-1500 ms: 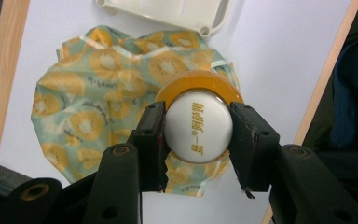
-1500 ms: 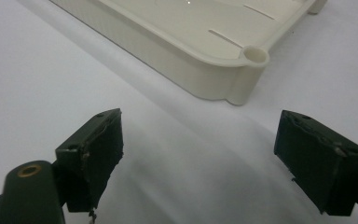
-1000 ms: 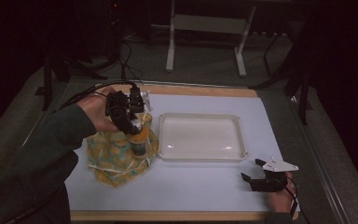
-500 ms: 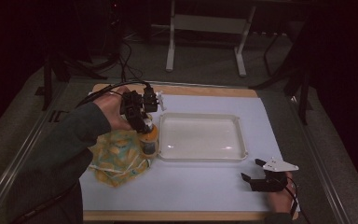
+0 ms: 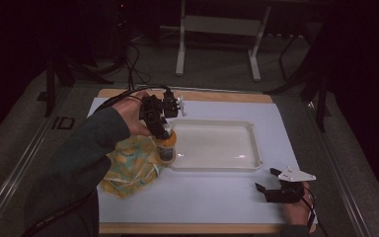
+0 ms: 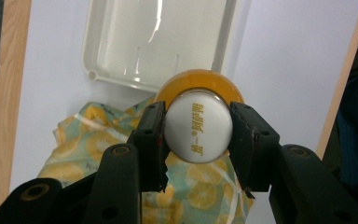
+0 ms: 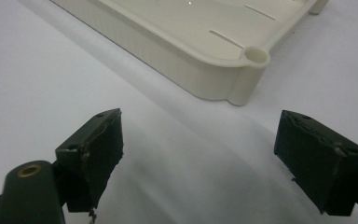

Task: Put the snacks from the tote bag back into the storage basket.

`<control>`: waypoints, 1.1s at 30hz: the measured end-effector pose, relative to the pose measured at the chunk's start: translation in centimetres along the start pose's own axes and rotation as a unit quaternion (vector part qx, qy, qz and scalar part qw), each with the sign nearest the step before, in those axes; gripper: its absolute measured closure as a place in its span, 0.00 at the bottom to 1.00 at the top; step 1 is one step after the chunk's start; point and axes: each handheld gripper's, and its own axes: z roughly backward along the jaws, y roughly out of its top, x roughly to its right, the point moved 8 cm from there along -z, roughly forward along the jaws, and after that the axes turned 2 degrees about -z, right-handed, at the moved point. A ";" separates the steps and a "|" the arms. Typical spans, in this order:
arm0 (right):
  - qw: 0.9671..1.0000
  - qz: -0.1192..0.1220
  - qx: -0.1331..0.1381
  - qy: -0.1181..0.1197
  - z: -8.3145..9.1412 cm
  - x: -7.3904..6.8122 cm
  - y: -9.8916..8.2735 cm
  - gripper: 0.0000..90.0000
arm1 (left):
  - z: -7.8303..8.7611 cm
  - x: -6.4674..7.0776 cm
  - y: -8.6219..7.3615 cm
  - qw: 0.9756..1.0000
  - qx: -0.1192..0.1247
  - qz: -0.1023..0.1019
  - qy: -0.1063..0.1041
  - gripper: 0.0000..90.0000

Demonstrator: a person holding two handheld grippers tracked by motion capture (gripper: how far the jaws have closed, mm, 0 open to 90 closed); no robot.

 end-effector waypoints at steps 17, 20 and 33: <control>1.000 -0.001 0.001 0.002 0.0 0.0 0.0 0.17 | -1.8 -0.3 1.5 1.000 -0.007 -0.004 -0.005 0.66; 1.000 -0.001 0.001 0.002 0.0 0.0 0.0 0.17 | -2.1 -0.3 1.5 1.000 -0.013 -0.003 -0.008 0.66; 1.000 -0.002 -0.002 0.006 0.0 0.0 0.0 0.17 | -2.2 -0.9 2.4 1.000 -0.002 0.000 0.004 0.66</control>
